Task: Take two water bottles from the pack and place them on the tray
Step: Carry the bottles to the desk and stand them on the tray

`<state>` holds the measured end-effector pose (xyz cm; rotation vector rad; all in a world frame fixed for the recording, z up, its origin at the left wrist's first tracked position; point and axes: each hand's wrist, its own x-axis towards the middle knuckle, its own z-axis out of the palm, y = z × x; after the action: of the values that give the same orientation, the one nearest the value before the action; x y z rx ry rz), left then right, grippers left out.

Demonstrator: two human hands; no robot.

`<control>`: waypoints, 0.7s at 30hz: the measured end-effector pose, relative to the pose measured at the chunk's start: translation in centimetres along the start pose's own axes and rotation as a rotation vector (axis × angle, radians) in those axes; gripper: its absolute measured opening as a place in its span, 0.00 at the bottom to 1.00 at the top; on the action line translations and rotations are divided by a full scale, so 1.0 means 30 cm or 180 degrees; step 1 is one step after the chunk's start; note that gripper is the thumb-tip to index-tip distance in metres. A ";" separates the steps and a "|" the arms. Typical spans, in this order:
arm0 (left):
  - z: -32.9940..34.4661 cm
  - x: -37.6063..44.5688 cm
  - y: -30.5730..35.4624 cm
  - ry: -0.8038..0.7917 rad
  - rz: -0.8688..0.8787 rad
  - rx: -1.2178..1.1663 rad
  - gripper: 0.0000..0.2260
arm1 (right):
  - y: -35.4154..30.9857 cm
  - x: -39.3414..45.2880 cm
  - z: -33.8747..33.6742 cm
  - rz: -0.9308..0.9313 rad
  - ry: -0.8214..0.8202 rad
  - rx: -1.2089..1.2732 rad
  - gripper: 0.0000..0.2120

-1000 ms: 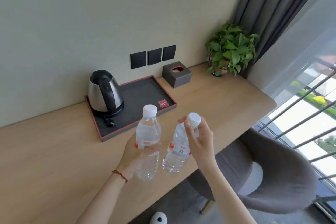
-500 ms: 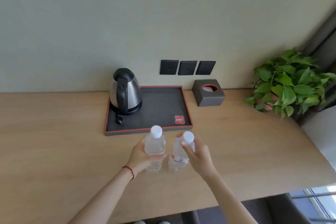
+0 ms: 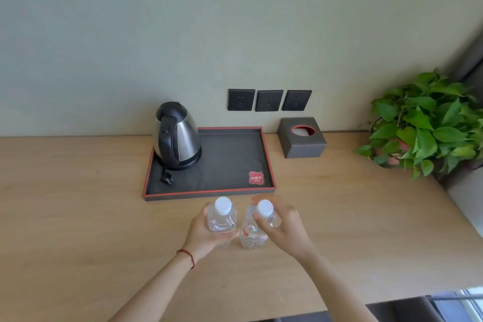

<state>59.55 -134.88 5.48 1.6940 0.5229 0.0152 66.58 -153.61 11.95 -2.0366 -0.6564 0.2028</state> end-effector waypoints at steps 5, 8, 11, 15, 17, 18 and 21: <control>-0.034 -0.011 0.050 -0.0300 0.0192 0.0002 0.38 | -0.052 0.041 -0.023 0.0122 0.0193 -0.1331 0.18; -0.061 -0.002 0.148 -0.0560 0.0695 0.0128 0.33 | -0.083 0.058 -0.003 0.0571 0.0111 -0.2435 0.24; -0.048 0.023 0.224 -0.0687 0.0837 0.0427 0.12 | -0.099 0.082 0.020 0.0675 -0.0114 -0.2596 0.22; -0.020 0.026 0.208 -0.0518 0.0656 0.0273 0.13 | -0.111 0.149 -0.033 0.0722 -0.0200 -0.2209 0.16; -0.022 0.026 0.192 -0.0486 0.0638 0.0258 0.16 | -0.116 0.210 -0.077 0.0679 -0.0144 -0.2064 0.14; -0.026 0.028 0.187 -0.0468 0.0656 0.0273 0.17 | -0.117 0.251 -0.099 0.0632 -0.0111 -0.1997 0.14; -0.020 0.035 0.187 -0.0363 0.0719 0.0350 0.14 | -0.116 0.422 -0.153 0.0365 -0.0184 -0.1955 0.15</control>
<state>62.17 -134.50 10.57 1.8425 0.2494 0.0538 77.77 -149.00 18.80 -2.6695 -0.6949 0.1356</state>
